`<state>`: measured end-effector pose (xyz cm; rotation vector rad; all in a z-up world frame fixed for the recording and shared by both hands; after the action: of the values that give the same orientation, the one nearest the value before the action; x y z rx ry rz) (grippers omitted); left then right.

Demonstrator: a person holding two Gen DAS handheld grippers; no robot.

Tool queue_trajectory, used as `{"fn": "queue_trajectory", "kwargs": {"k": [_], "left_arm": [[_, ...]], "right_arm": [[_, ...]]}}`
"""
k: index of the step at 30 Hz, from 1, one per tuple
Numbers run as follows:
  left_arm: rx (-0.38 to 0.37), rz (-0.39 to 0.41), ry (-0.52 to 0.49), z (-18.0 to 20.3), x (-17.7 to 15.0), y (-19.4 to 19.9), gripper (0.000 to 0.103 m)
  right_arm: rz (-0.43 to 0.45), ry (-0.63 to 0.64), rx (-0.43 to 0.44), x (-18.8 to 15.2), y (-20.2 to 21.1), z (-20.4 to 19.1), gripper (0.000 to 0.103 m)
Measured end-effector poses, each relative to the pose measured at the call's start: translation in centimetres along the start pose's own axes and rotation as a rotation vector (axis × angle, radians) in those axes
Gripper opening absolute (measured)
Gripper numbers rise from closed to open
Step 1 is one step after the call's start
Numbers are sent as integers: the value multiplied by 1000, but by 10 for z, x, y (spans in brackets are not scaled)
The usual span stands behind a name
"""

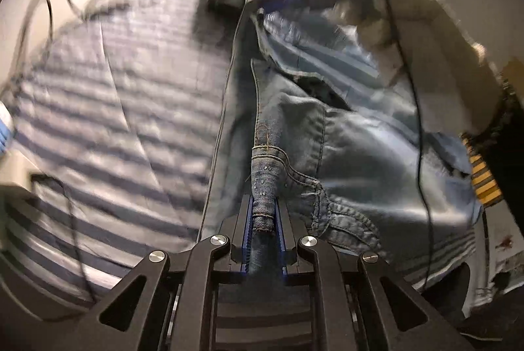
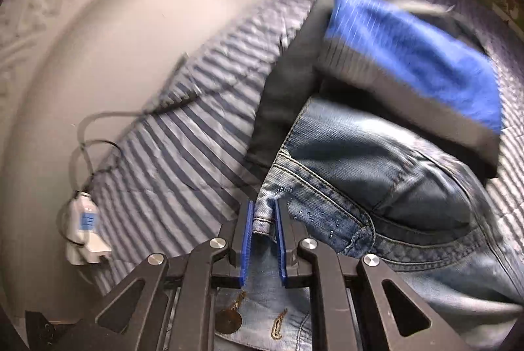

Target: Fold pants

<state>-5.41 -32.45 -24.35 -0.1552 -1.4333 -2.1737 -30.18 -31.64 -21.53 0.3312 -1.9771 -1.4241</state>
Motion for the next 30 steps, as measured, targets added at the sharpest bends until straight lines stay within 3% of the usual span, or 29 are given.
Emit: {"fn": "queue_trajectory", "kwargs": {"k": [3,5,6,10,14,17,22,25,27,28,30], "left_arm": [[22,-56,26,-8,-11,-12,23],[30,-43,45,-12,-11,-2,33],[42,-29,54,-14,-9,4,34],[44,67,72,-13,14,35,33],[15,97,-25,24,49,32,32],[-18,67,-97,58,65,5,31],[-31,-2,-127,86,76,-49,19],[-17,-9,-146,90,84,-71,16],[0,-23,-119,85,91,-83,16],[8,-32,-111,82,94,-91,16],[2,-45,-101,80,94,-99,16]], "right_arm": [[-72,-5,13,-16,-28,4,15],[-77,12,35,-25,-28,3,17],[-65,20,37,-26,-20,2,18],[10,15,123,-25,30,-3,33],[79,17,128,-55,83,15,34],[34,31,123,-99,83,27,34],[-58,72,65,-150,46,30,34],[-46,70,62,-154,37,37,31],[-34,58,74,-151,32,39,17],[-41,65,65,-151,28,40,6],[-58,95,50,-153,21,39,3]]}}
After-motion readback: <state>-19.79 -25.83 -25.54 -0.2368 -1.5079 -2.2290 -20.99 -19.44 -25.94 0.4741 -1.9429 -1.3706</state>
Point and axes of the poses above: each gripper's, at about its wrist camera, not at the fingertips, and y roughly against the way its jaws point, z to its right, x to its top, the point moved 9 cm from there along -y, roughly the way its jaws point, and after that the axes turned 6 degrees about y, right-handed, at the moved point
